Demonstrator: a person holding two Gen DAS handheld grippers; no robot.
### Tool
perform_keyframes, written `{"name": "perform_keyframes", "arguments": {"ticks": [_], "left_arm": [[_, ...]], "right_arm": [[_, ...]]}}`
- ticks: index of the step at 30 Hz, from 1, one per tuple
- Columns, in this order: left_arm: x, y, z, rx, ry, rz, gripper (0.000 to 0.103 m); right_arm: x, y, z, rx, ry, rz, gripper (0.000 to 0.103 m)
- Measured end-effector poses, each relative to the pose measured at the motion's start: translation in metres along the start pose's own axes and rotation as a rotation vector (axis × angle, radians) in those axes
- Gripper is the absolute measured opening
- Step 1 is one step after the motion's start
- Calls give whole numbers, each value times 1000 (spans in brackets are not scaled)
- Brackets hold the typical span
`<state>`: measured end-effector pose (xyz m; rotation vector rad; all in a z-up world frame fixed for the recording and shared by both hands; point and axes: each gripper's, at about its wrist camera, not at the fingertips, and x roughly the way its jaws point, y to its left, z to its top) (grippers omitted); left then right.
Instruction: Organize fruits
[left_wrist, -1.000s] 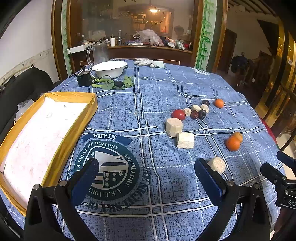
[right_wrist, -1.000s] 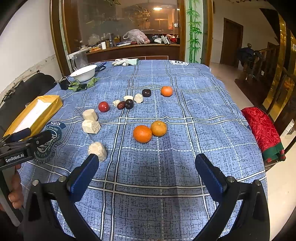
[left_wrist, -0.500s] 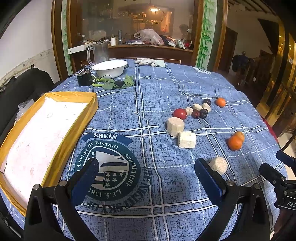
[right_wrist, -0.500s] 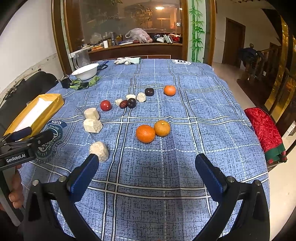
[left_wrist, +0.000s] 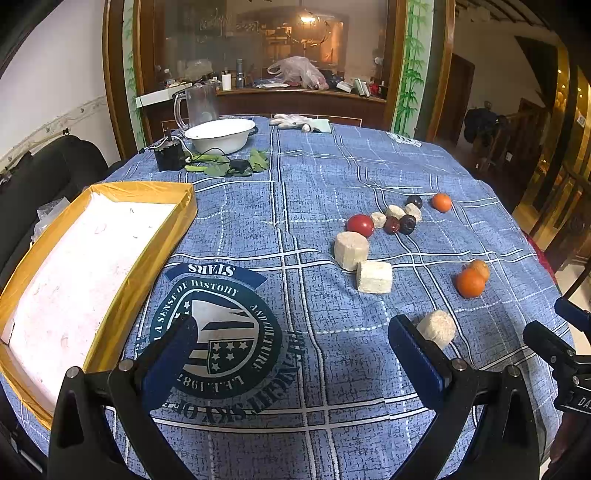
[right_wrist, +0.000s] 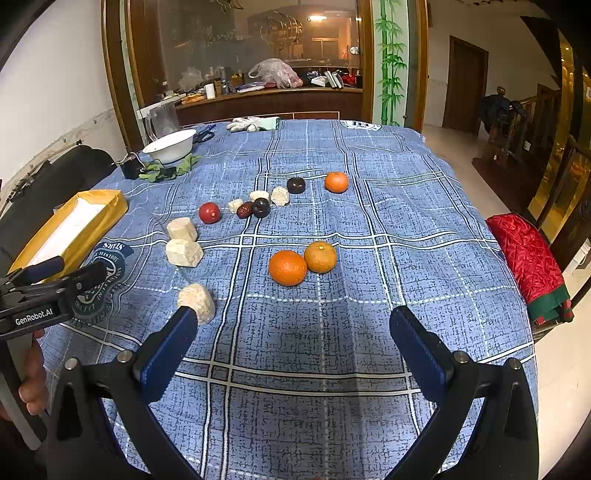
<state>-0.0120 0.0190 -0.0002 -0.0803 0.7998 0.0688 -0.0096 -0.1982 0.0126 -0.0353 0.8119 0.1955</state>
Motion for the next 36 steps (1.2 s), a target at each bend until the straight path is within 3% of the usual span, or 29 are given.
{"name": "perform_keyframes", "arguments": {"ticks": [36], "left_arm": [[4,-4,-3,3,17,-4,102]], "right_arm": [[-2,-7,0,1,-8,1,103]]}}
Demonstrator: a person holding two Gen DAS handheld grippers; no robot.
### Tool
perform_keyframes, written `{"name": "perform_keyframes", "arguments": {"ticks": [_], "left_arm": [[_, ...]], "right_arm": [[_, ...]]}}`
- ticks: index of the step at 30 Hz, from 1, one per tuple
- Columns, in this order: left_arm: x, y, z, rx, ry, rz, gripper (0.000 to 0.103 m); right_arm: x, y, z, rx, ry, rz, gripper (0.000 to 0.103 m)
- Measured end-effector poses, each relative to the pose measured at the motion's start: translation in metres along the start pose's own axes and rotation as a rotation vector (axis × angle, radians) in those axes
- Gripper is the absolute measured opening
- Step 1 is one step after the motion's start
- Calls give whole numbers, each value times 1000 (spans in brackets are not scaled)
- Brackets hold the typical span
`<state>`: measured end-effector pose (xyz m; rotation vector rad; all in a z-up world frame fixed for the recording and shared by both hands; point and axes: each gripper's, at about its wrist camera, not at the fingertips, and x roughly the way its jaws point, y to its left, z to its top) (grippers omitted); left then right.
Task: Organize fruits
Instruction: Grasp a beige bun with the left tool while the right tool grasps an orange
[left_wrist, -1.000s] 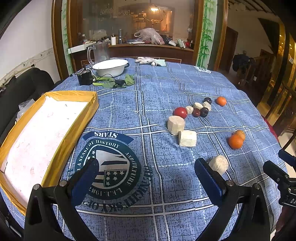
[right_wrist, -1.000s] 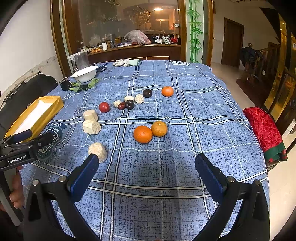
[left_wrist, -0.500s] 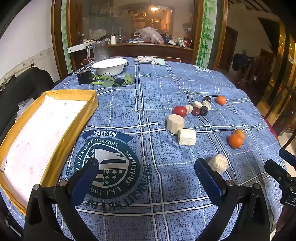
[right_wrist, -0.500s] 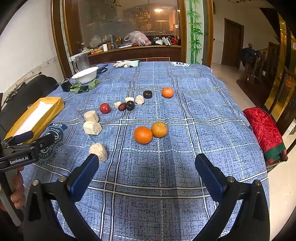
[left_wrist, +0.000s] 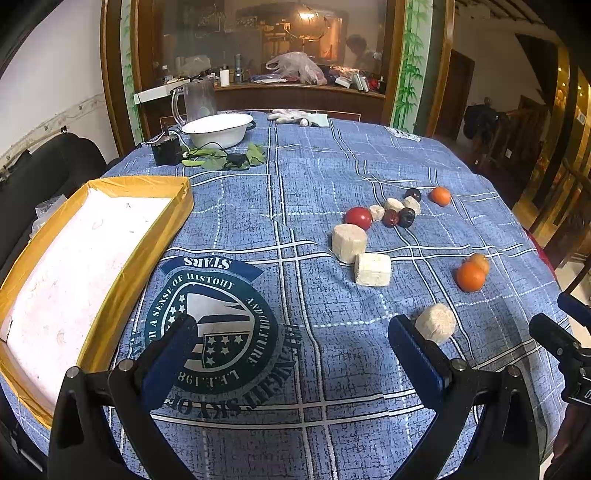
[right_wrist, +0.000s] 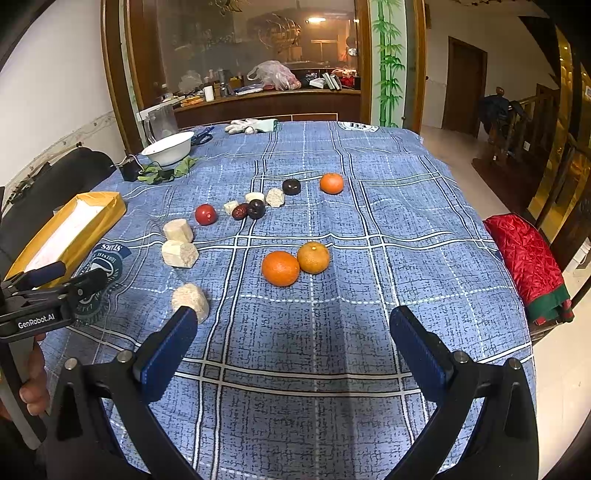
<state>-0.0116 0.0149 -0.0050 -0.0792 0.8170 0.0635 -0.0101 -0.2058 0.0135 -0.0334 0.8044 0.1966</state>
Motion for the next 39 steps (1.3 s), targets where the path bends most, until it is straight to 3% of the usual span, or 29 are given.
{"name": "perform_keyframes", "arguments": {"ticks": [11,13,16,20,22,26,28,31,33,34,35,36,37,39], "left_arm": [[8,-18,-15,69,54,-90,102],[10,-26,-18,101,60,-104,102],[12,-36,-20,143,66,-102,102],[14,-33,-20,141,66,-98,102],[15,-33,-20,146,64,-102,102],[22,-44,-18,177,78,-115,98],[25,-56,-16,208,80,-121,96],[31,-75,-12,251,85,-142,82],[33,-87,-7,270,74,-168,81],[35,-94,-6,288,67,-174,75],[37,-99,-5,303,68,-179,58],[40,-104,-5,318,80,-185,47],[43,-108,-6,317,101,-223,40],[50,-112,-8,313,133,-250,40]], "right_arm": [[44,-21,14,-46,85,-33,100],[51,-21,16,-28,108,39,87],[67,-17,19,-1,140,131,82],[90,-11,22,24,189,175,67],[97,-8,24,35,204,199,54],[109,-2,31,35,205,197,39],[110,-7,32,53,202,219,36],[106,-12,32,60,182,221,36],[99,-19,32,77,162,222,36],[94,-24,32,86,149,218,36],[92,-27,33,93,140,216,36],[89,-30,33,101,129,212,36],[85,-34,33,107,119,206,36],[79,-40,33,119,105,206,36]]}}
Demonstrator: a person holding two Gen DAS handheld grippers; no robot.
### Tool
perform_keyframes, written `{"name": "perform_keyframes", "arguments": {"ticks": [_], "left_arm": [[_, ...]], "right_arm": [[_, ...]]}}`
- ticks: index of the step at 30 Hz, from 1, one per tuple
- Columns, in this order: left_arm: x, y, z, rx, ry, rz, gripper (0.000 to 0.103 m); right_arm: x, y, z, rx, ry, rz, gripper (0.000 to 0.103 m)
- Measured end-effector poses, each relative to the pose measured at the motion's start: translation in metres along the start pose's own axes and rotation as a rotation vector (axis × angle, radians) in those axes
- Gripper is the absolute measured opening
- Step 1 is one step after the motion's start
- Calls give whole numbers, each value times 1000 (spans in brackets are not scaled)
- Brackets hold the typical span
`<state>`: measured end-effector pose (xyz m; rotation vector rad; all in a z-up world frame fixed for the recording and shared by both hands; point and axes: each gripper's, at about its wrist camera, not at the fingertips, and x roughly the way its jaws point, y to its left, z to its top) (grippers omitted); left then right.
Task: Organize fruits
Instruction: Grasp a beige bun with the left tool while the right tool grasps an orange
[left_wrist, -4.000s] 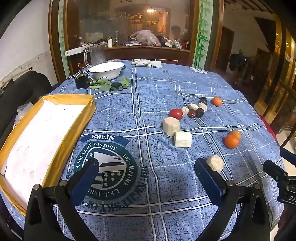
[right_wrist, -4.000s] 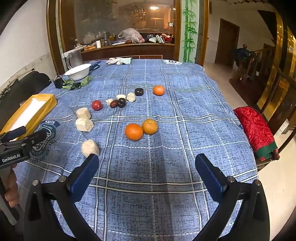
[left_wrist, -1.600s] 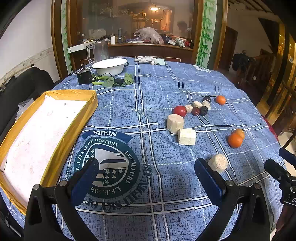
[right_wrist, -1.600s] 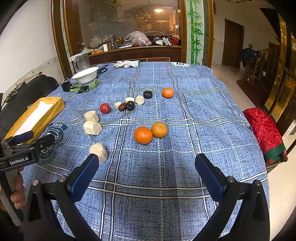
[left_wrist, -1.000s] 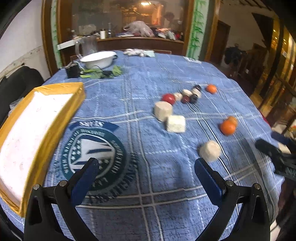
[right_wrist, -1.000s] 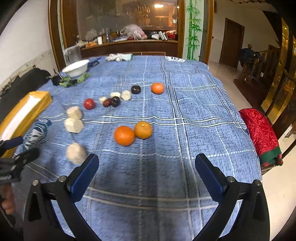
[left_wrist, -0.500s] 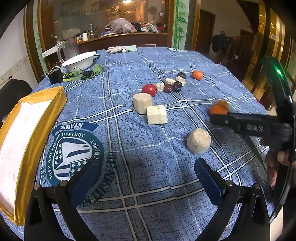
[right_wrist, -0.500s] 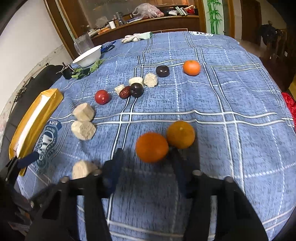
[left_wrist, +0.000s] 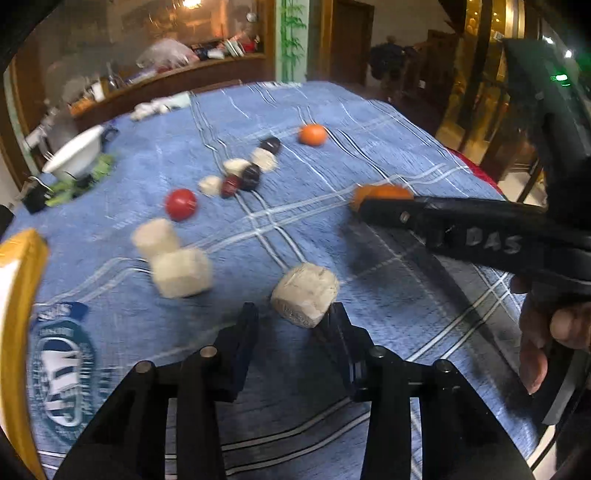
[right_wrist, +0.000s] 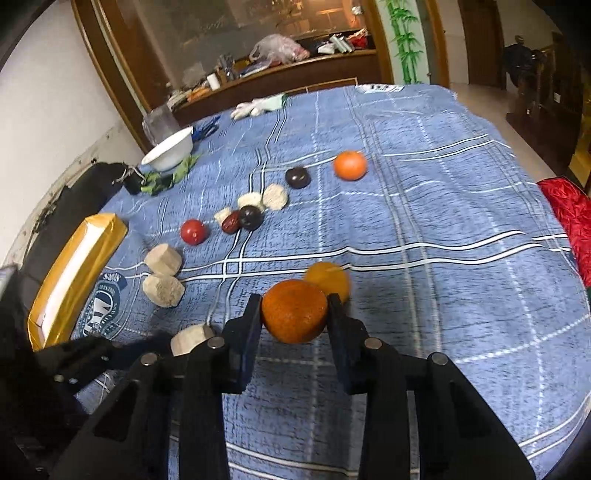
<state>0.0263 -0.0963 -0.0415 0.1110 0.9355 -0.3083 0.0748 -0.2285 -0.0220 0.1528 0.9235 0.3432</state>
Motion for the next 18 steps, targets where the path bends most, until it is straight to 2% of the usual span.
{"name": "perform_keyframes", "arguments": {"ticks": [4,8,13,18], "left_arm": [[7,-5,-2,3,11,1,36],[7,0,3,-26,25,-25,36],[12,-5,10,-14,10,-1,33],[2,6,10,-60,-23,-9,33]], "right_arm": [[-11,-6,-2,19,-26,6,36],[-16,-11,-4,39,-36,11,36],[-19,-15,-7,51,-44,20,36],[-19,-12,-10,46,-40,30,36]]}}
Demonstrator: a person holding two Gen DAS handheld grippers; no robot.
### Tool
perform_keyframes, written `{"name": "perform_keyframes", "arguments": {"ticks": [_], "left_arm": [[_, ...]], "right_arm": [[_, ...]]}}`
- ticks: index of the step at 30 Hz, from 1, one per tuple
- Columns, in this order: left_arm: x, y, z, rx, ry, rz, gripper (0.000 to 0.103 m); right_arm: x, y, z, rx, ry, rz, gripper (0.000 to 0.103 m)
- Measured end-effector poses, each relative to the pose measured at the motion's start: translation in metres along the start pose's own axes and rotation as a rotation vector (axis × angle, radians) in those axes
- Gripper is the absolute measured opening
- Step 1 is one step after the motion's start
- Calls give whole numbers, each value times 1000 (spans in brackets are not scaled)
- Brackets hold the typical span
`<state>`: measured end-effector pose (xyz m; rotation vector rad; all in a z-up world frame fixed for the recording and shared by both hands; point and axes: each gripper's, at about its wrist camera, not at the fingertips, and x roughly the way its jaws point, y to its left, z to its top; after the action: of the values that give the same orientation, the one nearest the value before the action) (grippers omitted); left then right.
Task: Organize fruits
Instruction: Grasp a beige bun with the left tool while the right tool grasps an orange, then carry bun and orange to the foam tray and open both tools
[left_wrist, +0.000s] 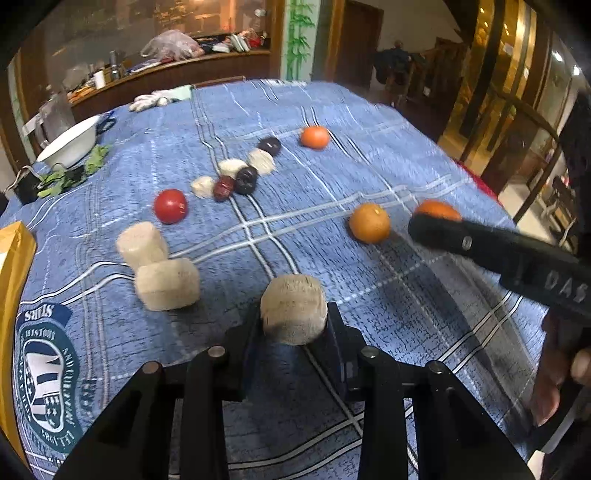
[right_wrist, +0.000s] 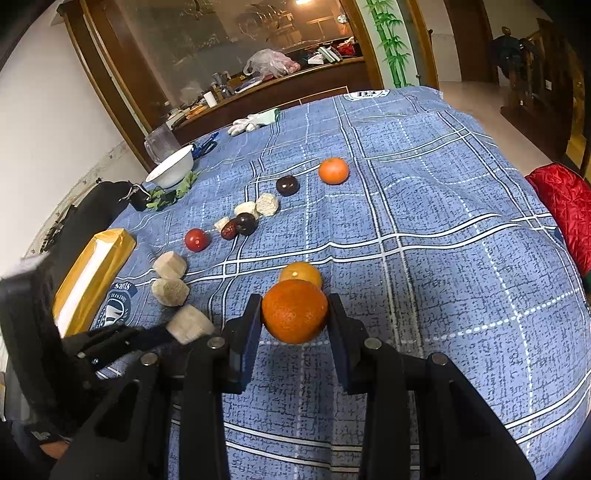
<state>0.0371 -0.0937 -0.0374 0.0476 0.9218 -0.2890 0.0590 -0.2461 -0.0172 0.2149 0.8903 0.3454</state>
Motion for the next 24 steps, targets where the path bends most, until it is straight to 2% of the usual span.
{"name": "perform_keyframes", "arguments": {"ticks": [5,12,16,24], "left_arm": [[-27,22,-3,-54,-67,28,33],[-69,78,-22,-180,-133,120,33],[-98,121,-37,-282,-180,211,33],[-140,210,-70,-475,-211,374,33]], "right_arm": [[1,19,-4,-31,2,22,36],[4,63,-8,-110,9,74,36],[13,99,-8,-168,23,120,36],[30,175,-4,-281,32,207,37]]}}
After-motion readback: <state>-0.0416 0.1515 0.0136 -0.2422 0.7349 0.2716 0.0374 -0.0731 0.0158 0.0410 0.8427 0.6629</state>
